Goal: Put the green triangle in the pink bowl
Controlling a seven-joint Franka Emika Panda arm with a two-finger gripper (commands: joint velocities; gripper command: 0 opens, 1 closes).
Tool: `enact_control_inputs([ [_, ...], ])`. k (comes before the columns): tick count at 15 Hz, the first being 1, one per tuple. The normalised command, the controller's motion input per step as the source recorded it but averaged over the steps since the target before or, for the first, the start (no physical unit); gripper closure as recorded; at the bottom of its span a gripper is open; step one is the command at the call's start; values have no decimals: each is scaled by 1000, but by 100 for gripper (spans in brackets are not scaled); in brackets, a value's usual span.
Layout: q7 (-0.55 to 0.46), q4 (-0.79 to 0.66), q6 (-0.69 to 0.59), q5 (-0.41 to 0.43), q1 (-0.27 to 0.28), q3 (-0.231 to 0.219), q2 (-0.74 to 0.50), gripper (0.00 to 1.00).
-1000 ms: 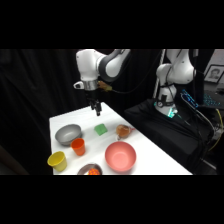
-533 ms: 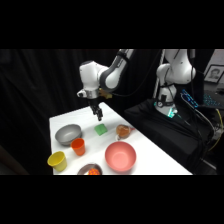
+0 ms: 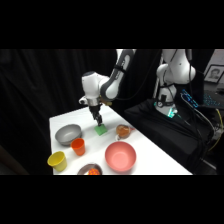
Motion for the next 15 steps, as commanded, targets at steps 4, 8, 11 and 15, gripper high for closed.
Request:
enact_control_inputs([
  [4, 88, 101, 164, -46, -10, -25, 160, 0],
  [8, 67, 95, 127, -51, -17, -16, 147, 0],
  [11, 37, 79, 108, -30, -37, 12, 120, 0],
  [15, -5, 68, 69, 3, -71, 47, 85, 0],
])
